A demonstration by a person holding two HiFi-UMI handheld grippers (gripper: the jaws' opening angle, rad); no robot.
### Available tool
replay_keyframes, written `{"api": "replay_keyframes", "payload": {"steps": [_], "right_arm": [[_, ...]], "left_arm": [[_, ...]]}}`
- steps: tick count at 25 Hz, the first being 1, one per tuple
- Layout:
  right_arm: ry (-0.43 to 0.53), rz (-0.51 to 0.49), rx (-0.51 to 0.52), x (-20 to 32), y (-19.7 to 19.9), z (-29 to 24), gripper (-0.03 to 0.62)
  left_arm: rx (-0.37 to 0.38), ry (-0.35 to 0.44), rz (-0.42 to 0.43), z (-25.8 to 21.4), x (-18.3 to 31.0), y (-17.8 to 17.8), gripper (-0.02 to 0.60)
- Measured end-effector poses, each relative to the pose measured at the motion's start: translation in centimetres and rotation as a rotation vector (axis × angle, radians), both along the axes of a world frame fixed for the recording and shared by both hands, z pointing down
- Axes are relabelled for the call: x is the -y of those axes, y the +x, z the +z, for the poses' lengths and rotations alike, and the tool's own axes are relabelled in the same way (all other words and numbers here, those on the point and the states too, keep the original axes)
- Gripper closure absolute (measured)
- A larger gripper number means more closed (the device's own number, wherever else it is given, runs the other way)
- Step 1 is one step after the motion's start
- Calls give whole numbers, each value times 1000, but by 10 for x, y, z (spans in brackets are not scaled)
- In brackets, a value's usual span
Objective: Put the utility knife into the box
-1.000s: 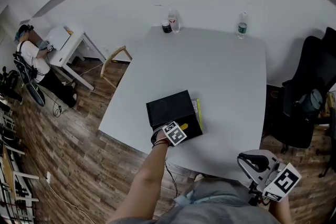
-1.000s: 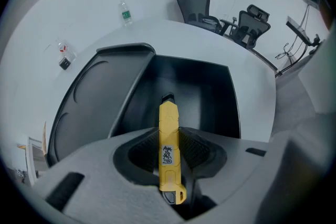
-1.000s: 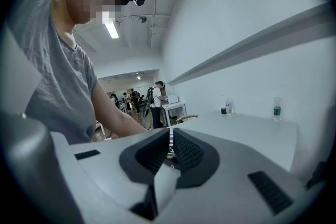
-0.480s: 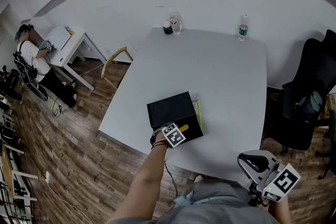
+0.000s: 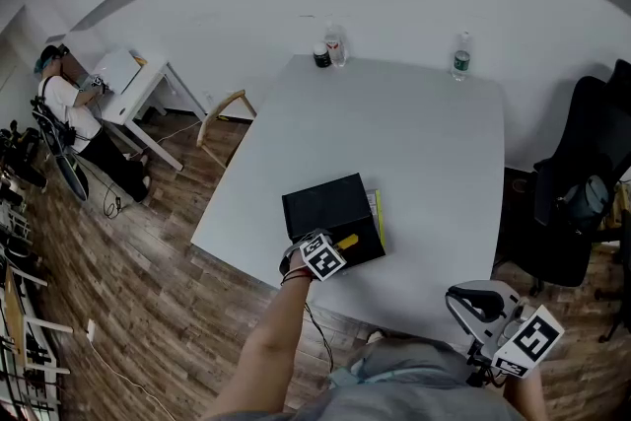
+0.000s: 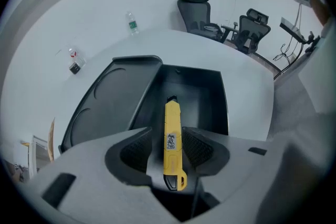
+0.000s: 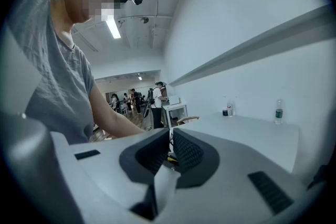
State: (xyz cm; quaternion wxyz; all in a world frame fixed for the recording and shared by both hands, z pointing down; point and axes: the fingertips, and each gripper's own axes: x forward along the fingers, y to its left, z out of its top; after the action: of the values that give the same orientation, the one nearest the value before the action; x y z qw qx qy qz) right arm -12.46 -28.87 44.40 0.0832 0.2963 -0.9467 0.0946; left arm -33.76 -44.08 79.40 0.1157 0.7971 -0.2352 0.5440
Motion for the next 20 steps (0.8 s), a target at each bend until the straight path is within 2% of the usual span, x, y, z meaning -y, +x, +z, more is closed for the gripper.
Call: {"api": "replay_keyframes", "payload": {"steps": [6, 20], "right_arm": [[12, -15, 4, -3, -2, -3, 560], [52, -49, 19, -12, -10, -11, 560]], "left_arm": [[-37, 17, -4, -14, -7, 5, 414], [-177, 136, -49, -78, -13, 16, 414]]}}
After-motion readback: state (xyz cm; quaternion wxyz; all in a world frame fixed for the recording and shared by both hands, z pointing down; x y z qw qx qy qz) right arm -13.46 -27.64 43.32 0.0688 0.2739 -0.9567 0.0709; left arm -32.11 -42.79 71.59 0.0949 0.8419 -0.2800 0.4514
